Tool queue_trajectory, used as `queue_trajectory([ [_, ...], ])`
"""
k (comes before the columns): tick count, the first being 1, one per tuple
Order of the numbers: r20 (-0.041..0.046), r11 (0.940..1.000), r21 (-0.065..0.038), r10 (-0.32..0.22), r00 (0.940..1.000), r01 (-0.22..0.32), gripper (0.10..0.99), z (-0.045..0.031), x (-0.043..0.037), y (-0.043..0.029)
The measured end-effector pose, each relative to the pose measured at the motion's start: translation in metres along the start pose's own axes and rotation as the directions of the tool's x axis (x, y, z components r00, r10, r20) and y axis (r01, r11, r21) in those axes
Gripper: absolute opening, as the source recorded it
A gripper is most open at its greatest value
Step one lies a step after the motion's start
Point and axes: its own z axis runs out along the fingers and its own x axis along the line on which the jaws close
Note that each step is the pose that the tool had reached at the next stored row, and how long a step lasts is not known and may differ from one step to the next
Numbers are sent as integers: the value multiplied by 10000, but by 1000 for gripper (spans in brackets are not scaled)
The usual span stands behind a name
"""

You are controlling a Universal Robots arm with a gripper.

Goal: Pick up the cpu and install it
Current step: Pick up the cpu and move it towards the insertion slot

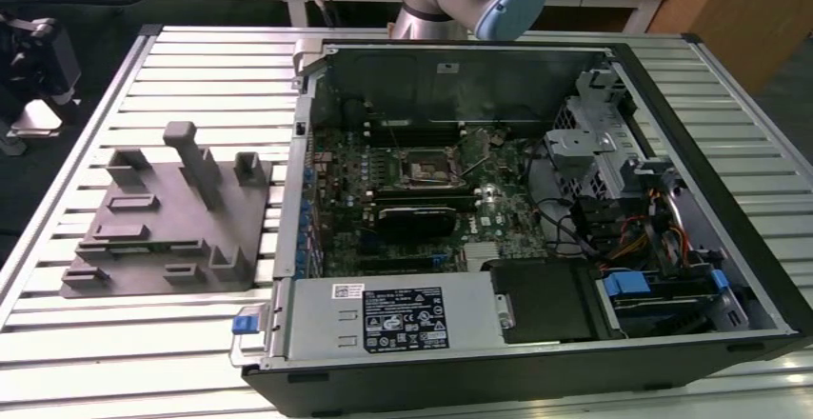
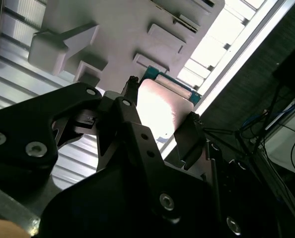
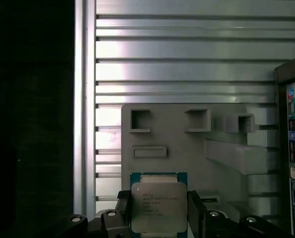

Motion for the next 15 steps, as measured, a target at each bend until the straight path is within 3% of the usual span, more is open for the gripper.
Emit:
queue_trajectory([
  [15,1,10000,-2,-1,10000,1,541,-203,-6,10],
])
